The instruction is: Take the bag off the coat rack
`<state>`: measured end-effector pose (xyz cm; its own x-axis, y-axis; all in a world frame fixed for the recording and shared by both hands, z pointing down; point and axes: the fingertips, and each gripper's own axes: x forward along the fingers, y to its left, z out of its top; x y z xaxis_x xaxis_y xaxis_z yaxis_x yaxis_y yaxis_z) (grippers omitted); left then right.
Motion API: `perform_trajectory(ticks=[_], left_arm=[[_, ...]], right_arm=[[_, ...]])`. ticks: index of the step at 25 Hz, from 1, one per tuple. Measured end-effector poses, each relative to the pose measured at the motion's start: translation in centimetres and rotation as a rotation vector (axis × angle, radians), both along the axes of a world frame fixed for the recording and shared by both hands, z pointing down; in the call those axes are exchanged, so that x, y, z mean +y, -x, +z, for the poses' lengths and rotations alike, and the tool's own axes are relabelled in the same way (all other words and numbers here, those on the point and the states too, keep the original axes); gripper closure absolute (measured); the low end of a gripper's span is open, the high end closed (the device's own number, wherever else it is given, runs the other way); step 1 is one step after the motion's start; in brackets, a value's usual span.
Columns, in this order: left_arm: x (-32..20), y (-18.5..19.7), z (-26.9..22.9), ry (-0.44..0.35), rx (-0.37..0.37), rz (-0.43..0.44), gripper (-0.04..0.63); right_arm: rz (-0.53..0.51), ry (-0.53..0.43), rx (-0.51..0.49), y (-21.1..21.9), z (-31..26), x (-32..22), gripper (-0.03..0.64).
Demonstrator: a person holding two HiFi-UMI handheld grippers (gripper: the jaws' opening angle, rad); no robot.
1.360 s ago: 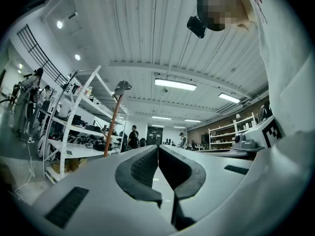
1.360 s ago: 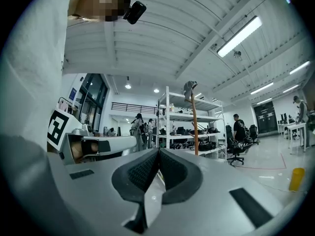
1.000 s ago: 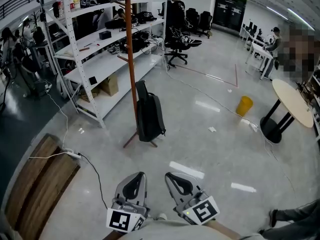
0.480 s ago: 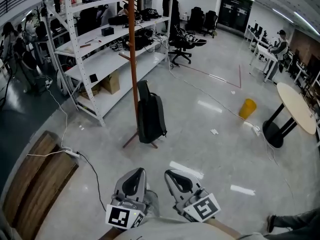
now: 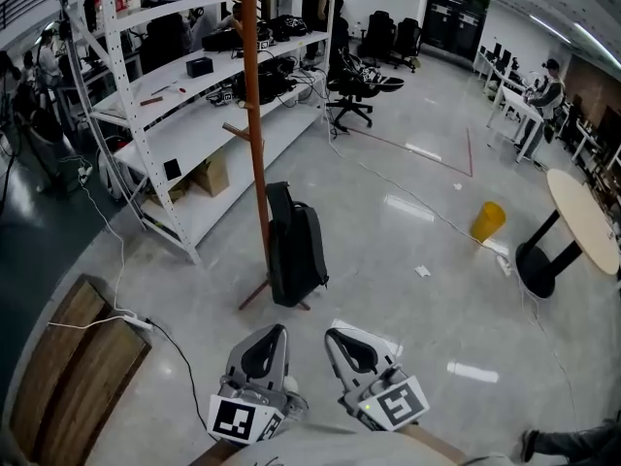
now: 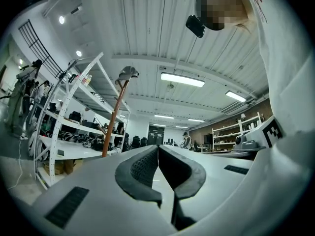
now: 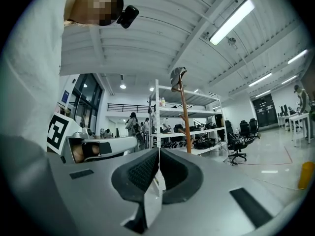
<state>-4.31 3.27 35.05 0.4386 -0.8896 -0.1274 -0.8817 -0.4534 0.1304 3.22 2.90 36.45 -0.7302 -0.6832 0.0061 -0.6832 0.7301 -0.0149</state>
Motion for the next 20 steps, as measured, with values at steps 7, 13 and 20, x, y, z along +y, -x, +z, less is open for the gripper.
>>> perform_trajectory(ticks=[7,13,20], left_arm=[[-9.0,2.4,-0.1,0.005,-0.007,0.027,0.577],[-14.5,3.3,-0.9,-0.037,0.022,0.036,0.577],[-18.3,3.3,0.2,0.019,0.021,0.02,0.577]], right_arm=[[0.023,-0.016,0.007,2.6,-0.4,-9.0,0.597],[0.041,-0.007,0.026,3.9,-0.1,-13.9,0.597],[0.022,0.025,0.044,4.2,0.9,-17.3,0.596]])
